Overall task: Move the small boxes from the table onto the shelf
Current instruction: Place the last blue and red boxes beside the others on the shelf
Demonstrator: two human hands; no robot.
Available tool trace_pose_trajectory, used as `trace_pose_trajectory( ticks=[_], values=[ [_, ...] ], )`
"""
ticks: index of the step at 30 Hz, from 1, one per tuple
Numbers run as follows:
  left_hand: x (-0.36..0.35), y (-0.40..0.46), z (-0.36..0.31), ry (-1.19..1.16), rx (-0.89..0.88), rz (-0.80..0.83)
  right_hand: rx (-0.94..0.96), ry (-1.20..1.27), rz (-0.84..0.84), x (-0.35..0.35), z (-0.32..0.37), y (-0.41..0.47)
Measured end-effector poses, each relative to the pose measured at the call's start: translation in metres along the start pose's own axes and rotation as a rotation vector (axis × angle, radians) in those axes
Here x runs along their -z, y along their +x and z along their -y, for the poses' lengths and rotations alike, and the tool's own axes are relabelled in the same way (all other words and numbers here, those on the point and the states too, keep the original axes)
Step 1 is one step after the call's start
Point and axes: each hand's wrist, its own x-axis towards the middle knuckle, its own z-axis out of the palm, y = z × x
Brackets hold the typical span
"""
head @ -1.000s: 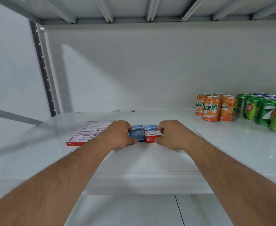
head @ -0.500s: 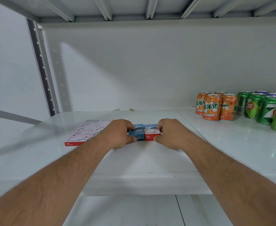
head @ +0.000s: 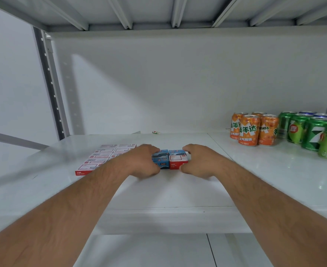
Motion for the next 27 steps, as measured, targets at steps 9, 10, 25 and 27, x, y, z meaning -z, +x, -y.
trace_pose_trajectory(
  ticks=[9,10,25,27],
  values=[
    [0.003,0.000,-0.004,0.042,-0.072,0.074,0.021,-0.015,0.008,-0.001,0.003,0.000],
    [0.003,0.000,-0.002,0.038,-0.087,0.064,0.025,-0.025,0.009,0.000,0.003,-0.002],
    [0.003,-0.014,0.010,-0.012,-0.019,-0.009,-0.007,-0.015,-0.012,0.005,0.005,-0.017],
    [0.002,-0.017,0.015,0.018,0.000,-0.045,-0.022,-0.020,-0.029,0.005,0.002,-0.018]
  ],
)
